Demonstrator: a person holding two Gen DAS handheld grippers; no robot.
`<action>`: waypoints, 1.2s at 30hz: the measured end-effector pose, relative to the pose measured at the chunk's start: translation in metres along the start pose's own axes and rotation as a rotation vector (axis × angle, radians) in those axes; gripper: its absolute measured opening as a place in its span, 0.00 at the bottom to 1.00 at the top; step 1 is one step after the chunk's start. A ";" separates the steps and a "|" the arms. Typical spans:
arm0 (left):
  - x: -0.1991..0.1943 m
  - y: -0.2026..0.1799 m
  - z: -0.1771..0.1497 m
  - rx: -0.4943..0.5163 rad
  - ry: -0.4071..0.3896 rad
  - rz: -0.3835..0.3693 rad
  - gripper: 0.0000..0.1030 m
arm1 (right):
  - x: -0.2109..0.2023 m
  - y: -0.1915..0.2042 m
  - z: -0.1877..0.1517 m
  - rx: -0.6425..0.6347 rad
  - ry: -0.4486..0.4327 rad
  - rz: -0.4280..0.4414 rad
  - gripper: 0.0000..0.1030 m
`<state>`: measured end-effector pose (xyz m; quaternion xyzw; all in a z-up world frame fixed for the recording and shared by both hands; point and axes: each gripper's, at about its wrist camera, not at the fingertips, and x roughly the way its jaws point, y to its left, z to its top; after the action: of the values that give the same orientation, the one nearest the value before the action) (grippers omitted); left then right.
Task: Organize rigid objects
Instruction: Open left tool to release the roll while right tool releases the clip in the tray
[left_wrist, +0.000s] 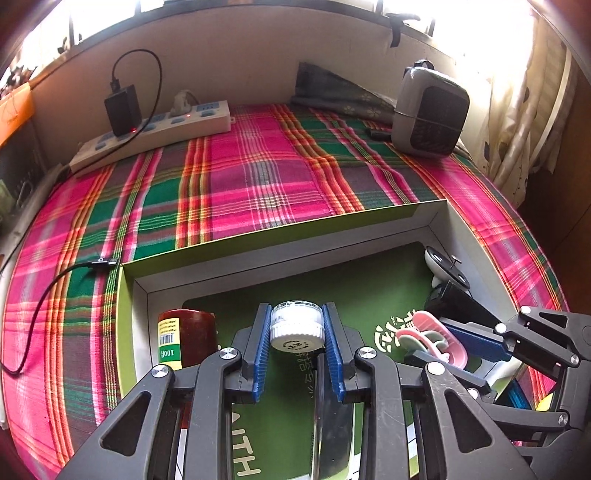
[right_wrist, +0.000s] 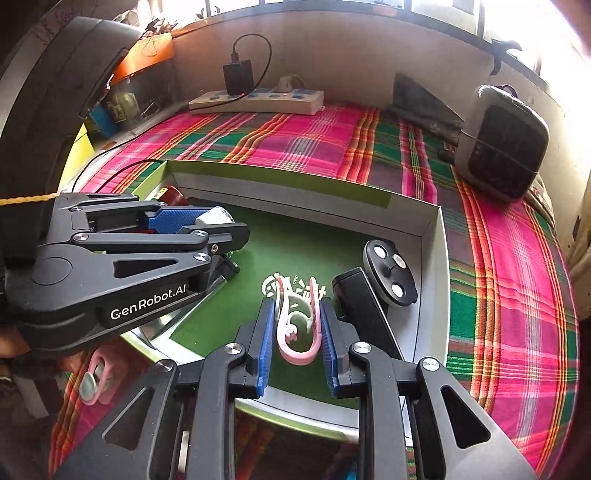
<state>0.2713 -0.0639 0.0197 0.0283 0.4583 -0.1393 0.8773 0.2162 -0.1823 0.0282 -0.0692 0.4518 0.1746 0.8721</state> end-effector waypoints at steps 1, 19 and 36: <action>0.000 0.001 0.000 -0.004 0.000 -0.002 0.26 | 0.000 0.000 0.000 0.003 0.001 0.004 0.24; -0.005 0.002 -0.003 -0.007 0.003 0.022 0.35 | 0.003 -0.001 0.000 0.027 0.010 0.010 0.24; -0.047 -0.001 -0.022 -0.014 -0.064 0.040 0.37 | -0.025 0.002 -0.009 0.069 -0.049 0.013 0.37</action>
<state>0.2278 -0.0510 0.0453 0.0267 0.4302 -0.1192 0.8944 0.1957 -0.1889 0.0433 -0.0320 0.4364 0.1662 0.8837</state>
